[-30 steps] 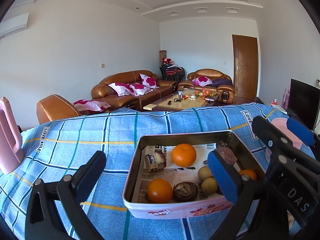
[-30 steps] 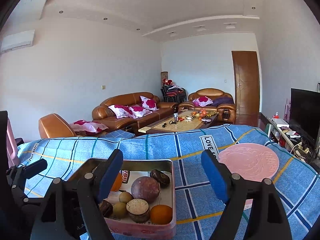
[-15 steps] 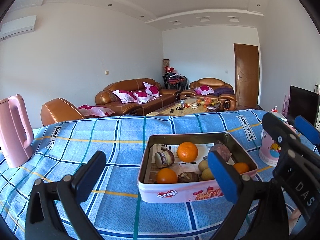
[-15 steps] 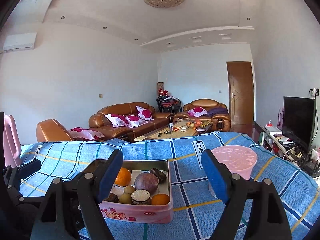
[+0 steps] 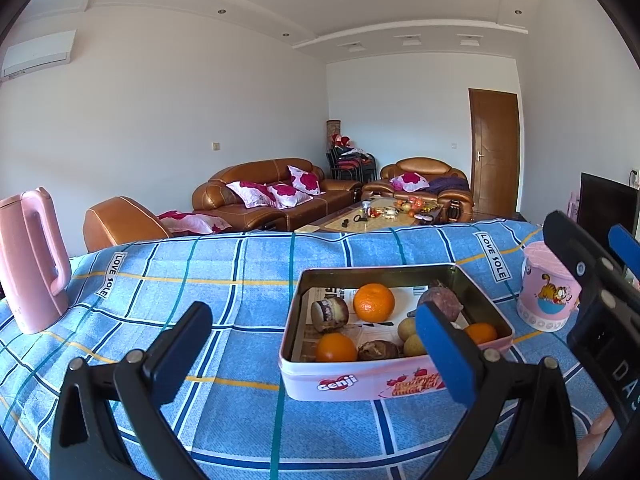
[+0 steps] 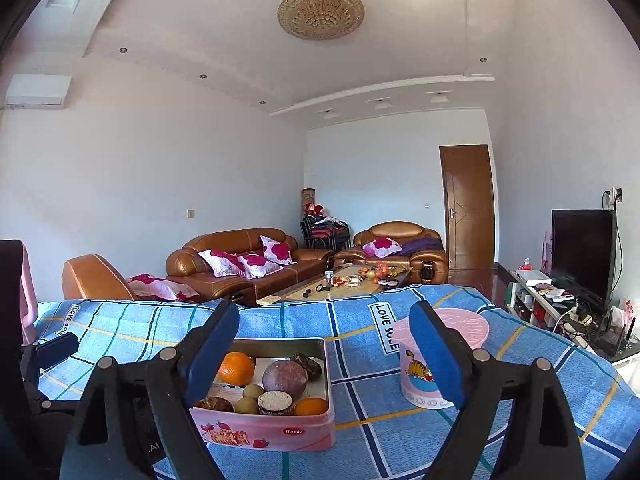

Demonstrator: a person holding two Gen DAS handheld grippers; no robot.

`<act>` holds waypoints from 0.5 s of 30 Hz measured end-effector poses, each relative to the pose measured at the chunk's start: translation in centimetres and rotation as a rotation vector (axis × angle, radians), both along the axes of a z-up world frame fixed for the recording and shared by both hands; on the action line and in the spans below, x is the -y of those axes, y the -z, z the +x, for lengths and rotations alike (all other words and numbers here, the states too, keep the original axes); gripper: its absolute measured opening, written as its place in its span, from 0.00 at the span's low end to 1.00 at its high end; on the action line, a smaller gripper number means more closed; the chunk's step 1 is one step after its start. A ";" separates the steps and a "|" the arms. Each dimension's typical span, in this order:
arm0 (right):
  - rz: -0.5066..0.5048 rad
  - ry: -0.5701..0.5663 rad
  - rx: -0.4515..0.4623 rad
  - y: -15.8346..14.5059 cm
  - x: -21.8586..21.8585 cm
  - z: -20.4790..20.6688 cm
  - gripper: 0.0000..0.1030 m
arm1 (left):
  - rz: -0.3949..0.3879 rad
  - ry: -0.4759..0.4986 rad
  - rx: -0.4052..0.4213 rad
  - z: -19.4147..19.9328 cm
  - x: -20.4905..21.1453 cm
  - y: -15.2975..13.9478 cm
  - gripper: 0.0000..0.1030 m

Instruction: Organize fruits

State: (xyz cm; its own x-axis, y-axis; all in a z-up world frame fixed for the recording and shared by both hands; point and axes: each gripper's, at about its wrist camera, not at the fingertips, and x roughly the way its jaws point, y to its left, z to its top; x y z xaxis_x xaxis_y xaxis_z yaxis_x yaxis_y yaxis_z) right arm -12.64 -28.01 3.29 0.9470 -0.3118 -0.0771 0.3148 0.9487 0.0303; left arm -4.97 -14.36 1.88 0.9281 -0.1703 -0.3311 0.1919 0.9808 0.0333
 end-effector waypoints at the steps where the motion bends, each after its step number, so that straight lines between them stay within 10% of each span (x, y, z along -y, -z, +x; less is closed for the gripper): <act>1: 0.000 0.001 -0.002 0.0 0.0 0.1 0.86 | 0.000 0.000 0.000 0.0 0.0 0.0 1.00; 15: 0.004 0.005 -0.010 -0.1 0.2 0.1 0.86 | 0.000 -0.001 -0.001 0.0 0.0 0.0 1.00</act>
State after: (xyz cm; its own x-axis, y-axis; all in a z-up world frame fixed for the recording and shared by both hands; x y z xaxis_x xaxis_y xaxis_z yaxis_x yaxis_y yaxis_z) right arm -12.57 -28.22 3.37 0.9445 -0.3166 -0.0874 0.3202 0.9468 0.0312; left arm -4.99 -14.37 1.86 0.9280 -0.1698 -0.3317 0.1914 0.9810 0.0332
